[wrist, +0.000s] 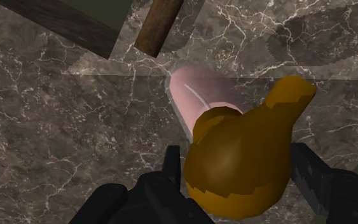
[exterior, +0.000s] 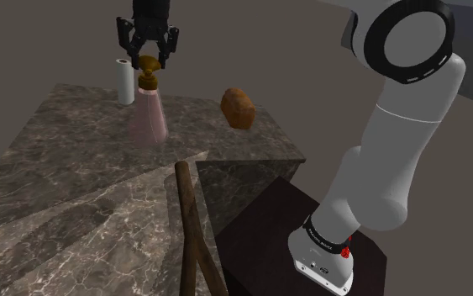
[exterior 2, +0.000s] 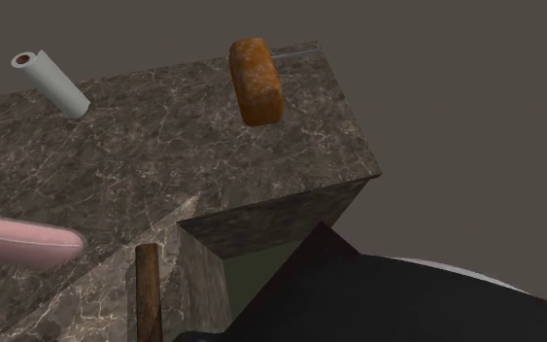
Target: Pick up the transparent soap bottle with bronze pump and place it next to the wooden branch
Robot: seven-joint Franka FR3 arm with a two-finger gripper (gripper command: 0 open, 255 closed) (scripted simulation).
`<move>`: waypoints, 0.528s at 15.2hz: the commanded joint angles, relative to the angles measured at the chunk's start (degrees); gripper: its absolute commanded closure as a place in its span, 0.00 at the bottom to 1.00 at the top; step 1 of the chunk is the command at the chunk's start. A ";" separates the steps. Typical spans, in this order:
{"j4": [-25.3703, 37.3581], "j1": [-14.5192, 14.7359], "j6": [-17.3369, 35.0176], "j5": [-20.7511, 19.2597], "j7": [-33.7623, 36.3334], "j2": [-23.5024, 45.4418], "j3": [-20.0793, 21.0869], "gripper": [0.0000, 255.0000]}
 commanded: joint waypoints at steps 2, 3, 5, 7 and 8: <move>3.11 1.40 -0.29 -0.24 2.29 2.72 0.83 1.00; 2.10 1.40 0.56 -0.24 2.28 2.56 0.83 1.00; 0.16 1.39 2.22 -0.23 2.25 2.28 0.83 1.00; -1.67 1.39 3.85 -0.22 2.22 2.08 0.82 1.00; -2.55 1.39 4.65 -0.22 2.20 2.00 0.82 1.00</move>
